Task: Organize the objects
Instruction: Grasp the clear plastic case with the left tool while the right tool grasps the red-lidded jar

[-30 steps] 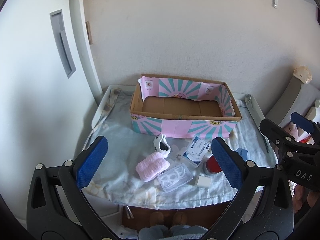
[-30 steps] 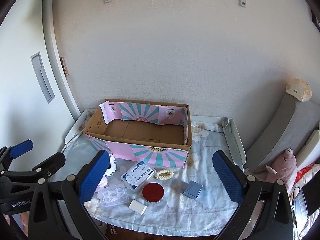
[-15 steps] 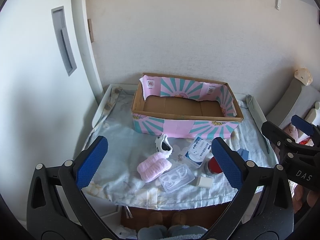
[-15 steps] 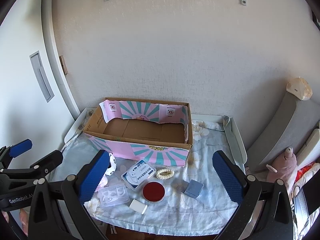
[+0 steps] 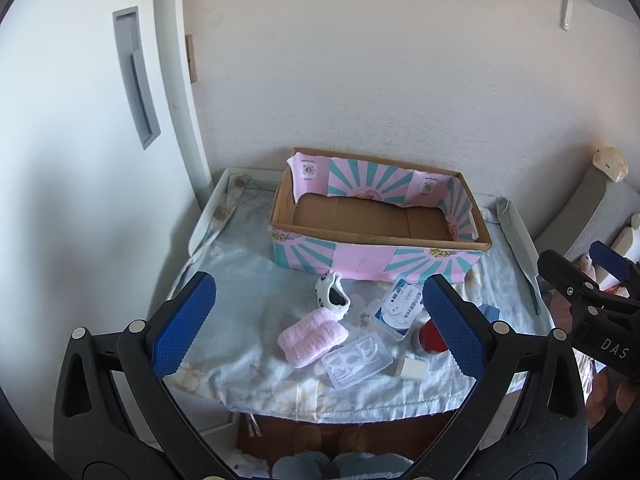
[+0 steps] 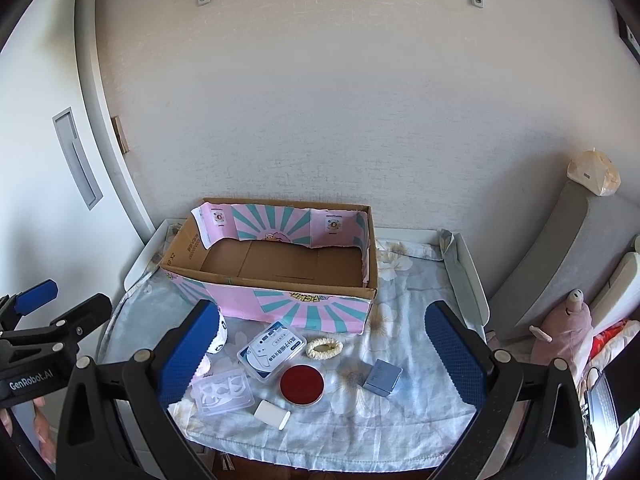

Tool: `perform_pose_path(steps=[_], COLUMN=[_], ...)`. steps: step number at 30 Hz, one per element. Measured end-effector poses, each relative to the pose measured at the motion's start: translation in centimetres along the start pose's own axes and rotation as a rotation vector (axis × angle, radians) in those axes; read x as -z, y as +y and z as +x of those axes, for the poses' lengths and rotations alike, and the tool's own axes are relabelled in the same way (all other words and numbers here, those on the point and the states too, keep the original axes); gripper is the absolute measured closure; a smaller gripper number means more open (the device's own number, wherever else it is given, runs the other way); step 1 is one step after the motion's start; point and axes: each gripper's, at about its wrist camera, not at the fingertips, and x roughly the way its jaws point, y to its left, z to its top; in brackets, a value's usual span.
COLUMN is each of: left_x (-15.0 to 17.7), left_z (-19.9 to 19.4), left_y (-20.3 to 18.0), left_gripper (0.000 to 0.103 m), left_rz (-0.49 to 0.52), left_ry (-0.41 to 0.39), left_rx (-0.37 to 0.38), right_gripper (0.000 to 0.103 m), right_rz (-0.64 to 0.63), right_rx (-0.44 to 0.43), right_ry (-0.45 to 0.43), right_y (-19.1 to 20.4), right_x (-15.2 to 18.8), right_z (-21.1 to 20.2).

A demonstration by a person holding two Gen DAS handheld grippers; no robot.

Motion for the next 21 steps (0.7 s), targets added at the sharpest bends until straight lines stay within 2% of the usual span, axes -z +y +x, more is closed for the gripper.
perform_pose_path(steps=[10, 17, 21], left_x=[3.0, 7.1, 9.4], left_z=[1.7, 6.0, 9.2], left_y=[0.9, 0.2, -0.5], left_gripper=[0.0, 0.0, 0.0], left_rz=[-0.075, -0.12, -0.169], left_ry=[0.059, 0.191, 0.271], left_rx=[-0.045, -0.06, -0.039], right_gripper=[0.0, 0.0, 0.0], right_rz=[0.004, -0.022, -0.051], right_rx=[0.017, 0.01, -0.01], right_ry=[0.044, 0.127, 0.161], right_y=[-2.3, -3.2, -3.5], right_x=[1.6, 5.5, 7.9], right_z=[1.6, 5.7, 8.3])
